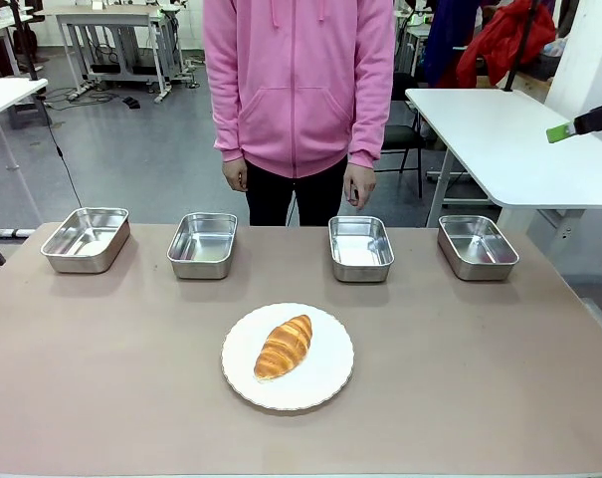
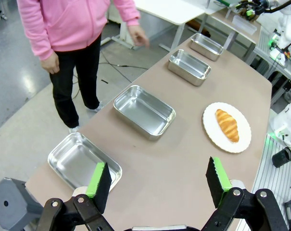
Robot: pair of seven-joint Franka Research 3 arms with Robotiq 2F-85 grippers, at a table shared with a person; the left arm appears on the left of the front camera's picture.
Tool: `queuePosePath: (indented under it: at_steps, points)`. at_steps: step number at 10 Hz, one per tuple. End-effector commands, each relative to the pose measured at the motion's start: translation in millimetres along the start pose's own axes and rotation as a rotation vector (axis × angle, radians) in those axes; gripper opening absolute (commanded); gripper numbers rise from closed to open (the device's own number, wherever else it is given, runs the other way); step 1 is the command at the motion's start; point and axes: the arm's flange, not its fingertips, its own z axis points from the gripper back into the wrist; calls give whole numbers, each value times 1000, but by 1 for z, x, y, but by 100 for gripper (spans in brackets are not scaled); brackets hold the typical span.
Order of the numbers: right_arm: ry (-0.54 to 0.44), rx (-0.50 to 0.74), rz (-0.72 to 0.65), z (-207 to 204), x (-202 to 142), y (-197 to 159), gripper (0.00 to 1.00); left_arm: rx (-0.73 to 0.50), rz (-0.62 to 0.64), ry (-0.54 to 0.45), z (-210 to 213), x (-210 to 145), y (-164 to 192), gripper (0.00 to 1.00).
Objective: Place the bread in the container.
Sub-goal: Place the Butter Roll into the Airtight Container indicated by the human.
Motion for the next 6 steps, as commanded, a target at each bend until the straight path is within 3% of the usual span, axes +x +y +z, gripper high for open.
queuePosePath:
  at_steps: [1,6]
  points:
    - [-5,5,2,0,1,1,100,-5,-11,-3,1,0,-1,100]
    - [-5,5,2,0,1,1,100,-5,-11,-3,1,0,-1,100]
